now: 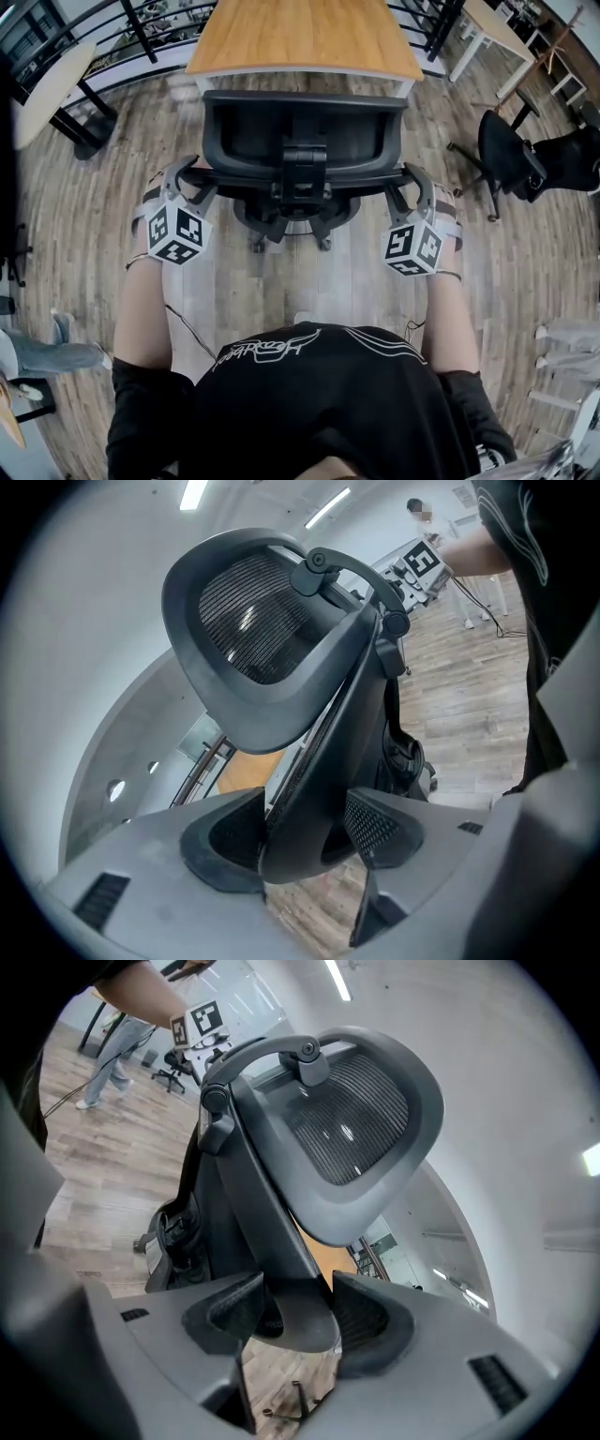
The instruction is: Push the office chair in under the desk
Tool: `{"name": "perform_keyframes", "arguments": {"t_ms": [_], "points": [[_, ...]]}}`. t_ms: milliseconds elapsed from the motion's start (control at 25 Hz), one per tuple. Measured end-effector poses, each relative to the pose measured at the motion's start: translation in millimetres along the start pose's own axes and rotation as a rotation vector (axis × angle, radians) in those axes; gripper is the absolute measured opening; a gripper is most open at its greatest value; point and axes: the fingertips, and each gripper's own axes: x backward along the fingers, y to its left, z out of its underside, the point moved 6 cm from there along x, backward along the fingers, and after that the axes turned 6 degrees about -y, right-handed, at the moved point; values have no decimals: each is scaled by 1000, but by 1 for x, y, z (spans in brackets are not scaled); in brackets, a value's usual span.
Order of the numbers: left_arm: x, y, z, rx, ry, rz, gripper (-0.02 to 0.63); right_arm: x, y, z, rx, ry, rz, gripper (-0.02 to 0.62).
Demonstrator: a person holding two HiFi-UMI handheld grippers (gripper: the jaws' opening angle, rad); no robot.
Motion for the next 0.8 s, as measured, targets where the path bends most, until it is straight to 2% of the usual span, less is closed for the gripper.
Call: {"name": "perform_keyframes", "arguments": {"t_ms": [280, 800], "points": [[-39, 22, -8, -10, 3, -8, 249, -33, -22, 10, 9, 13, 7, 250], [-119, 78, -12, -33, -20, 23, 249, -114, -62, 19, -4, 67, 26, 250]]}}
